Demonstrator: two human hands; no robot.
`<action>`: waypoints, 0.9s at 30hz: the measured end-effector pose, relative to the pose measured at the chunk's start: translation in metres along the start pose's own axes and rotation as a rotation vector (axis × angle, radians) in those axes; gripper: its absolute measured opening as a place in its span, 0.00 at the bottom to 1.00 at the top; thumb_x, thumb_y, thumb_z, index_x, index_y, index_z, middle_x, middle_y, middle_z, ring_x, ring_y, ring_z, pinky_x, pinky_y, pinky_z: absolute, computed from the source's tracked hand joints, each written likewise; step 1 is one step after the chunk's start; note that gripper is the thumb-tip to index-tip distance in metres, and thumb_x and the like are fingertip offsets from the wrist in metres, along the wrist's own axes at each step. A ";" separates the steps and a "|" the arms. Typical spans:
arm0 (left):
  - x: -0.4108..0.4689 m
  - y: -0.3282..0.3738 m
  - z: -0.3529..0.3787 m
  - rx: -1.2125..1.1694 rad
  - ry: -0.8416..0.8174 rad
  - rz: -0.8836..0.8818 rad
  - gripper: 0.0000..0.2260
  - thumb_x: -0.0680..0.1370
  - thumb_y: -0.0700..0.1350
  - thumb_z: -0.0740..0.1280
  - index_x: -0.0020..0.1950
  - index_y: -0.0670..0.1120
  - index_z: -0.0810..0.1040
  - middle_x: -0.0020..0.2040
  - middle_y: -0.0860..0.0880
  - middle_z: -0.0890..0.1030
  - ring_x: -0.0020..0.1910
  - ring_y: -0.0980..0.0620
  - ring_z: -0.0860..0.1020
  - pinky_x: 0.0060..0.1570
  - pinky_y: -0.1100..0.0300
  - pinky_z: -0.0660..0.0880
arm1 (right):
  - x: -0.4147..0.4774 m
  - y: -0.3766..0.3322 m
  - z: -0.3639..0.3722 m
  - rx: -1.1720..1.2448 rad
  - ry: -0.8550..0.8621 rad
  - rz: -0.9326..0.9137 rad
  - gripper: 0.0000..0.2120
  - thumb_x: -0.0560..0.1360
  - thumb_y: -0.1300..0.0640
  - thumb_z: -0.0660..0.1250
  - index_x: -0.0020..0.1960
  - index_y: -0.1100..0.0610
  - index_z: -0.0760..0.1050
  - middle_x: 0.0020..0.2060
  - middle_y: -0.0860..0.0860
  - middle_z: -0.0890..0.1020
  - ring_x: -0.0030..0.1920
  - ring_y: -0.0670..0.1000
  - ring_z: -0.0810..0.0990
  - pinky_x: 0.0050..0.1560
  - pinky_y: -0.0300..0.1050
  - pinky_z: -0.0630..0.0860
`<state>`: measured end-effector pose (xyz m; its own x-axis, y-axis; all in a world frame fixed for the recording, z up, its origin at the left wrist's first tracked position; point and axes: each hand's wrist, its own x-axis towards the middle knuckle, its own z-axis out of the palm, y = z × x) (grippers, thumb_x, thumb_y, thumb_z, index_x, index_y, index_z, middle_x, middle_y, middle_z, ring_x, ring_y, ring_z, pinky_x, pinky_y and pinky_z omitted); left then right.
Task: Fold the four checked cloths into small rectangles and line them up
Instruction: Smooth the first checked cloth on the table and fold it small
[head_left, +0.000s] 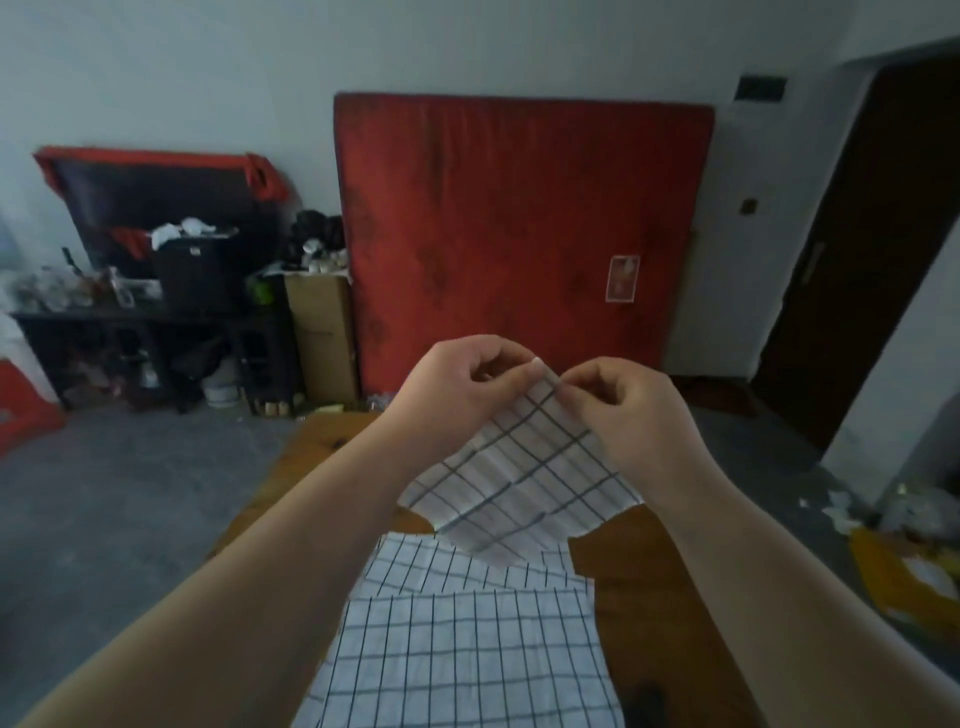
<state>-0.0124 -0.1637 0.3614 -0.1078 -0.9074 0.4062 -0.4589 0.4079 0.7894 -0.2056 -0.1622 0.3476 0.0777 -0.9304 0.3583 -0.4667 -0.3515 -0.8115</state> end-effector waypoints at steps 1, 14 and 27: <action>0.004 0.010 -0.001 0.005 0.017 0.008 0.04 0.78 0.53 0.72 0.47 0.56 0.86 0.43 0.57 0.86 0.44 0.56 0.83 0.45 0.60 0.81 | 0.003 -0.006 -0.007 0.006 0.003 -0.024 0.02 0.78 0.50 0.72 0.47 0.45 0.83 0.41 0.43 0.86 0.42 0.40 0.83 0.42 0.35 0.77; 0.044 0.076 -0.019 -0.079 0.281 0.038 0.06 0.78 0.51 0.72 0.42 0.55 0.86 0.38 0.60 0.85 0.39 0.62 0.82 0.42 0.62 0.77 | 0.024 -0.034 -0.081 -0.064 0.057 -0.108 0.02 0.77 0.49 0.73 0.47 0.44 0.84 0.42 0.39 0.85 0.44 0.38 0.82 0.44 0.34 0.74; 0.057 0.072 -0.022 -0.126 0.410 -0.002 0.06 0.78 0.52 0.72 0.44 0.55 0.86 0.41 0.56 0.86 0.46 0.52 0.84 0.51 0.51 0.82 | 0.004 0.018 -0.103 -0.166 0.211 -0.171 0.11 0.81 0.55 0.68 0.48 0.36 0.77 0.43 0.37 0.83 0.47 0.32 0.79 0.47 0.33 0.76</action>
<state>-0.0325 -0.1842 0.4514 0.2641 -0.8030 0.5342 -0.3447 0.4387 0.8299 -0.3043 -0.1610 0.3822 -0.0089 -0.8110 0.5850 -0.6016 -0.4630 -0.6509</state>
